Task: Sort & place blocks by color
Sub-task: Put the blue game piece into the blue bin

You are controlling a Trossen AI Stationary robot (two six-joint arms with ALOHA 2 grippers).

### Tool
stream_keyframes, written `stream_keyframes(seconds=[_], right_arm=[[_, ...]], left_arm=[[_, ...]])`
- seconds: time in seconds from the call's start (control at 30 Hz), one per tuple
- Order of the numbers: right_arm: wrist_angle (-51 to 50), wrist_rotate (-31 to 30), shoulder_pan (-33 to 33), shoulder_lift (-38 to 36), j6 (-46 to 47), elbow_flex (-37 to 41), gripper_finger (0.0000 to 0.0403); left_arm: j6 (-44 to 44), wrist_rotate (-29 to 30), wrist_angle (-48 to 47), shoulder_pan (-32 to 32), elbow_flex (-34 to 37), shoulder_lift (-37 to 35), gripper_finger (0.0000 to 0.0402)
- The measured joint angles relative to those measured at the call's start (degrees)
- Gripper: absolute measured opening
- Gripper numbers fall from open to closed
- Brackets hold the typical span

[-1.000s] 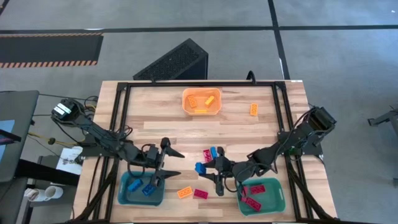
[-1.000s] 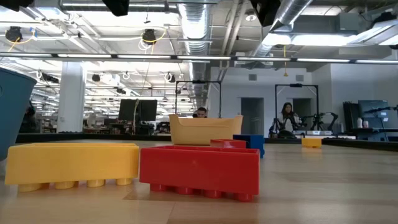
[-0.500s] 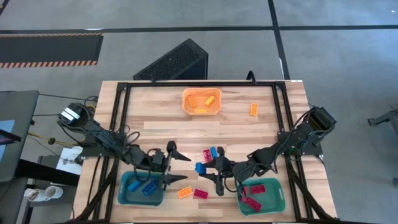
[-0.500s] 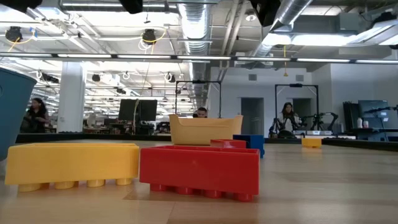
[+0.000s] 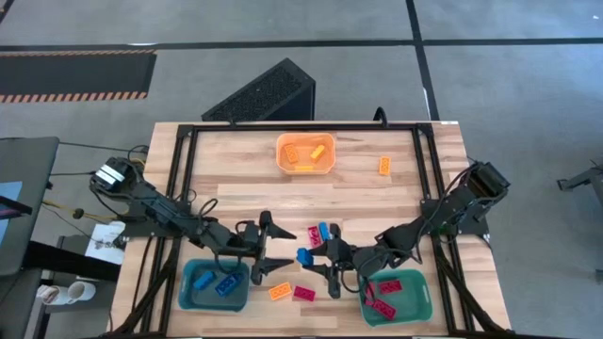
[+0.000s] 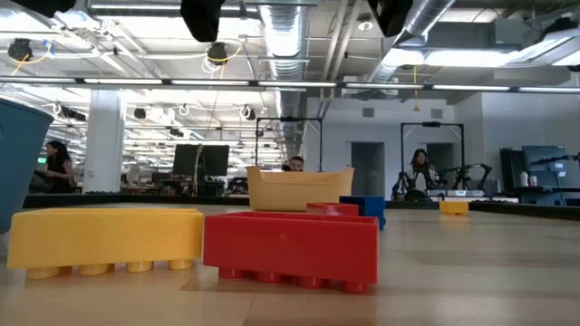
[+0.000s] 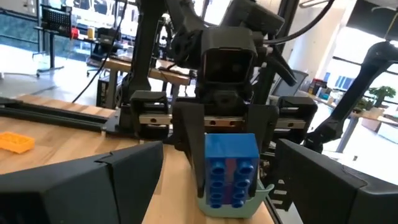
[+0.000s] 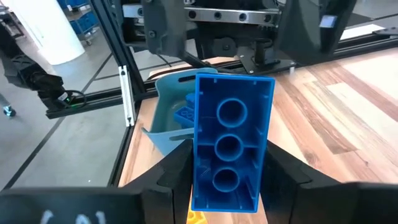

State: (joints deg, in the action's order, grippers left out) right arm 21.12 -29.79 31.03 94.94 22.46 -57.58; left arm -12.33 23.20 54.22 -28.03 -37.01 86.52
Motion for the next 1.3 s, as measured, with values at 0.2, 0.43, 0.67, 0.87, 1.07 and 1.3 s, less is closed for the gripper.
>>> stream_keyframes(seconds=[0.2,0.43,0.67,0.87,1.07,1.3], right_arm=[[0.0,0.0,-0.4,0.0,0.0,0.0,0.0153],[-0.1,0.0,-0.7,-0.1,0.1,0.0,0.016],[-0.1,0.0,-0.8,-0.1,0.0,0.0,0.0155],[-0.4,0.0,-0.8,-0.1,0.0,0.0,0.0162],[-1.6,0.0,-0.8,0.0,0.0,0.0,0.0161],[-2.3,-0.2,-0.8,0.0,0.2,0.0,0.0168]], left_arm=[[-0.2,-0.1,0.2,0.3,0.0,0.9,0.0298],[-2.3,-2.4,1.7,2.4,-0.1,2.6,0.0298],[-1.9,-4.9,0.5,2.6,-1.6,3.9,0.0298],[-2.3,-5.0,-1.1,3.2,-5.7,7.8,0.0298],[-1.8,-5.0,-2.2,3.7,-7.6,9.9,0.0287],[-0.7,-6.3,-3.4,3.7,-8.3,9.9,0.0165]])
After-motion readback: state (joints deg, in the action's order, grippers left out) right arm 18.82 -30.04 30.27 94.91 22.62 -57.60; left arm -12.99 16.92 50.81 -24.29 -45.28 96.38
